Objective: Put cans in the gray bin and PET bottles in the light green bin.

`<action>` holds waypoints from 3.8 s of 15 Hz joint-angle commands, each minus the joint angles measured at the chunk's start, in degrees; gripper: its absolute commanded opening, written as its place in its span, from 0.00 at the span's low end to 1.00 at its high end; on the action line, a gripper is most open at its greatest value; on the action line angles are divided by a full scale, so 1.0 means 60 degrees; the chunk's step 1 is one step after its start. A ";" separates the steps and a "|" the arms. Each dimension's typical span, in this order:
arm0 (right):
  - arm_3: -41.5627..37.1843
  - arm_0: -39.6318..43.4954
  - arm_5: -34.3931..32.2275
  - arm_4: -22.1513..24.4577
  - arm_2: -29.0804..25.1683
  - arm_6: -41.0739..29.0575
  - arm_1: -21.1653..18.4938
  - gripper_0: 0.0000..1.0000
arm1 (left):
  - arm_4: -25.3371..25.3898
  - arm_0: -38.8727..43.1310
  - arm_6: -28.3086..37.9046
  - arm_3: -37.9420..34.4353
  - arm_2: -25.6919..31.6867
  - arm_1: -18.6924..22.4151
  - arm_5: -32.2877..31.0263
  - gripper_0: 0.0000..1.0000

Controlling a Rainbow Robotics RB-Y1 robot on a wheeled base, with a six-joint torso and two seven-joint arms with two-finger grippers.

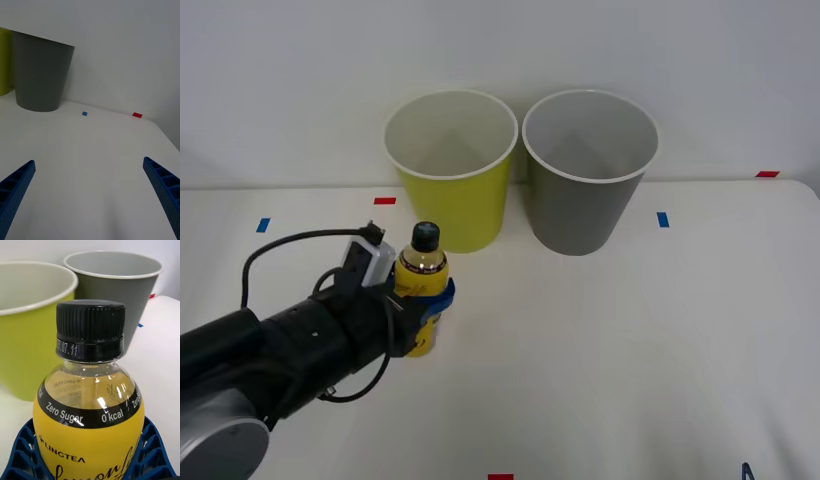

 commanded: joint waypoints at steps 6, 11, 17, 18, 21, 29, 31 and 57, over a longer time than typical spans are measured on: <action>0.0000 0.0000 0.0000 0.0000 0.0000 0.0000 0.0000 1.00 | 0.1736 -0.1608 0.0216 -0.1024 0.3901 -0.0539 0.4202 0.00; 0.0000 0.0000 0.0000 0.0000 0.0000 0.0000 0.0000 1.00 | 0.1457 -0.3879 0.2296 -0.0995 0.4180 -0.0642 0.5930 0.00; 0.0000 0.0000 0.0000 0.0000 0.0000 0.0000 0.0000 1.00 | 0.1150 -0.7219 0.2457 0.1407 0.3154 -0.0583 0.6413 0.00; 0.0000 0.0000 0.0000 0.0000 0.0000 0.0000 0.0000 1.00 | 0.0783 -0.7614 0.2486 0.1656 0.2759 -0.0598 0.6340 0.00; 0.0000 0.0000 0.0000 0.0000 0.0000 0.0000 0.0000 1.00 | 0.0095 -0.8537 0.2750 0.2711 0.1484 -0.0598 0.5198 0.00; 0.0000 0.0000 0.0000 0.0000 0.0000 0.0000 0.0000 1.00 | -0.0418 -0.9445 0.2823 0.5260 0.0122 -0.0627 0.0847 0.00; 0.0000 0.0000 0.0000 0.0000 0.0000 0.0000 0.0000 1.00 | -0.1004 -0.9430 0.2794 0.5362 0.0049 -0.0612 0.0671 0.00; 0.0000 0.0000 0.0000 0.0000 0.0000 0.0000 0.0000 1.00 | -0.0872 -0.6882 0.3321 0.2433 0.1162 -0.0144 -0.0076 1.00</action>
